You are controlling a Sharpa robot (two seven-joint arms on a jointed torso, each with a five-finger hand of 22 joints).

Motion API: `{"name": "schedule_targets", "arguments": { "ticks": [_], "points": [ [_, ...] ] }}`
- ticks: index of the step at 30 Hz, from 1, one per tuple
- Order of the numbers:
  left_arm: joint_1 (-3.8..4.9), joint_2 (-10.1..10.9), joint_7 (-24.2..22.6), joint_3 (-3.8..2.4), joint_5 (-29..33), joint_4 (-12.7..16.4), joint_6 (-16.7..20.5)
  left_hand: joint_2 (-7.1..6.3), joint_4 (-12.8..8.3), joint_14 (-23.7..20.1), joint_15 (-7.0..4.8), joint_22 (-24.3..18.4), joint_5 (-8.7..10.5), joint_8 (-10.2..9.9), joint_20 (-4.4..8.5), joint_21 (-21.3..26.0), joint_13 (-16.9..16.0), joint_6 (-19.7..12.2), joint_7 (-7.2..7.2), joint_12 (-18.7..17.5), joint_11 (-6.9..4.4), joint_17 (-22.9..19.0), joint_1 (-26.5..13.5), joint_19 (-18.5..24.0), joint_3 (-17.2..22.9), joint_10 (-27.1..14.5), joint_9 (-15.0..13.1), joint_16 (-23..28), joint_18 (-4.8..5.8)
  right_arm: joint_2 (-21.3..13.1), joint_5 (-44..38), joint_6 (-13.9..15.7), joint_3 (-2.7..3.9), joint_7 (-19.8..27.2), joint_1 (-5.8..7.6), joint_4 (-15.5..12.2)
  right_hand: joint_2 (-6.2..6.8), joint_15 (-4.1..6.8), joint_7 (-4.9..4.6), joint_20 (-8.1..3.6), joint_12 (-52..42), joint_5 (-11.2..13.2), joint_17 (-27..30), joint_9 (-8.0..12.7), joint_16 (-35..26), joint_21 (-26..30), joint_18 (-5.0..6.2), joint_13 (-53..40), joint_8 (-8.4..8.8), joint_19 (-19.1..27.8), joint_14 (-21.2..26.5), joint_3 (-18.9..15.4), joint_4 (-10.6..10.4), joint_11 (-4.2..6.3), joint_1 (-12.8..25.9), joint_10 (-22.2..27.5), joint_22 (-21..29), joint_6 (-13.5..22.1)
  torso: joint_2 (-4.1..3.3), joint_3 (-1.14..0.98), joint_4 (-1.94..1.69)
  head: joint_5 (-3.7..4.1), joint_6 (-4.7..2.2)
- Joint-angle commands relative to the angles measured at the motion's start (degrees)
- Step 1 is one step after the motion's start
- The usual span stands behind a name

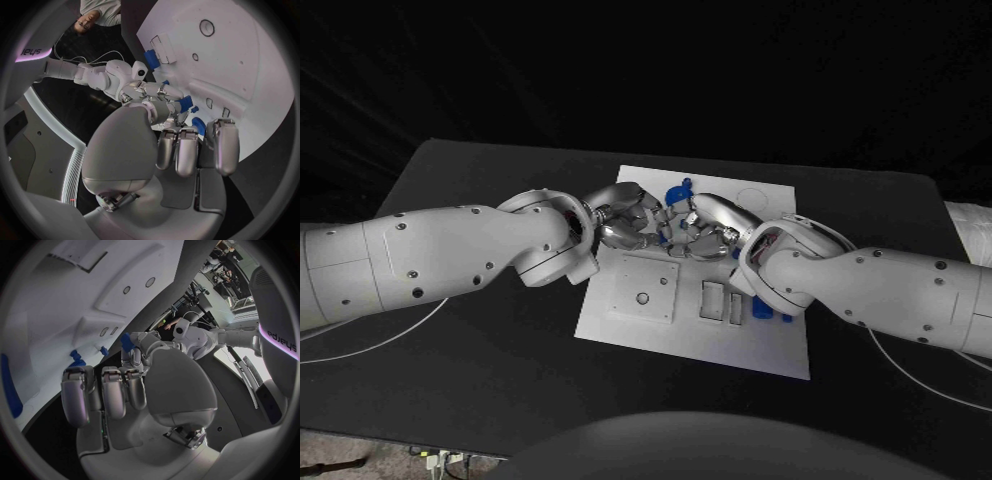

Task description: Assemble the parts on the task board

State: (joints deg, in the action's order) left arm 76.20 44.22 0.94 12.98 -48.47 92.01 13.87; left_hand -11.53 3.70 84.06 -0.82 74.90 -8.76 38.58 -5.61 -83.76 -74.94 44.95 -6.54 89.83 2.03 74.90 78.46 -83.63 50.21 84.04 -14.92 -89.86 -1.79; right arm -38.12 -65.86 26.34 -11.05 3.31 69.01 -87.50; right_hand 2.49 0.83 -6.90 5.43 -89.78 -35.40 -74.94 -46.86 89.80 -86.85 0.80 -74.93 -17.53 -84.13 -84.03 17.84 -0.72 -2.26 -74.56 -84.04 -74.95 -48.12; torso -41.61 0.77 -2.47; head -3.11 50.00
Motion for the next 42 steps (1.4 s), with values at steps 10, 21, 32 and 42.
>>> {"name": "schedule_targets", "arguments": {
  "ticks": [10, 21, 32, 42],
  "points": [
    [0.00, -0.3, -0.9, -0.01, 0.2, 0.0, -1.3, -0.69, 0.0, 5.9, -0.12, 12.2, -0.22, -0.3, 0.27, 0.3, -15.1, -0.3, -0.33, 0.2, 0.19, 15.1, 0.1, 0.1, 0.7, 6.0, 0.2, -0.1, -0.38, 0.0, -0.5, -0.8, 0.04, 0.7, 0.01, -0.1, -0.50, -0.29, 0.13, 0.31, -0.2, -0.2, -15.1, -0.2, 0.2, 0.2, 0.24, -15.1, -0.31, -3.2, -6.0, 0.4, 0.1, -0.53, -0.2, -6.0, -13.7, -0.5, 0.02, 0.00, 0.00, 0.05, 0.00],
    [0.00, 1.1, -3.2, -0.02, 0.4, 0.6, 1.1, -0.75, 0.0, 5.9, -0.10, 12.3, -0.20, -0.3, 0.25, 0.1, -15.1, -0.2, -0.34, 0.2, 0.20, 15.1, 0.1, 0.0, 0.7, 6.0, 0.2, -0.1, -0.33, -0.5, -2.4, -1.1, 0.04, -0.7, 0.01, 0.7, -0.49, -0.29, 0.16, 0.32, -0.2, -0.1, -15.1, -0.4, 0.2, 0.2, 0.25, -15.1, -0.36, -3.2, -6.0, 0.4, 0.2, -0.52, -0.3, -6.0, -13.7, -0.8, 0.04, 0.12, -0.10, 0.02, 0.00],
    [0.03, 4.2, -5.2, -0.04, 2.0, 1.7, 3.9, -1.14, 0.2, 5.9, -0.04, 12.4, -0.06, -0.4, 0.18, 0.0, -15.1, -0.2, -0.40, 0.2, 0.27, 15.1, -0.2, -0.2, 0.6, 6.0, 0.3, -0.1, -0.28, -0.7, -4.5, -2.5, 0.03, -2.2, 0.02, 2.6, -0.47, -0.29, 0.17, 0.33, -0.2, -0.1, -15.1, -0.4, 0.2, 0.2, 0.26, -15.1, -0.37, -3.2, -6.0, 0.4, 0.2, -0.51, -0.3, -6.0, -13.6, -0.8, 0.08, 0.06, -0.14, -0.16, 0.00],
    [0.04, 5.0, -4.8, -0.03, 2.2, 1.8, 4.1, -1.21, 0.4, 5.9, 0.01, 12.3, 0.05, -0.7, 0.13, 0.1, -15.1, -0.5, -0.48, 0.2, 0.32, 15.1, -0.3, -0.1, 0.7, 6.0, 0.5, -0.1, -0.31, 0.1, -4.7, -3.4, 0.03, -2.6, 0.02, 4.1, -0.45, -0.34, 0.03, 0.37, -0.2, 0.3, -15.1, -0.4, 0.2, 0.3, 0.27, -15.1, 0.12, -3.1, -6.0, 0.4, 0.1, -0.61, -0.1, -6.0, -13.6, -0.5, 0.02, 0.10, 0.02, -0.40, 0.00]
  ]
}}
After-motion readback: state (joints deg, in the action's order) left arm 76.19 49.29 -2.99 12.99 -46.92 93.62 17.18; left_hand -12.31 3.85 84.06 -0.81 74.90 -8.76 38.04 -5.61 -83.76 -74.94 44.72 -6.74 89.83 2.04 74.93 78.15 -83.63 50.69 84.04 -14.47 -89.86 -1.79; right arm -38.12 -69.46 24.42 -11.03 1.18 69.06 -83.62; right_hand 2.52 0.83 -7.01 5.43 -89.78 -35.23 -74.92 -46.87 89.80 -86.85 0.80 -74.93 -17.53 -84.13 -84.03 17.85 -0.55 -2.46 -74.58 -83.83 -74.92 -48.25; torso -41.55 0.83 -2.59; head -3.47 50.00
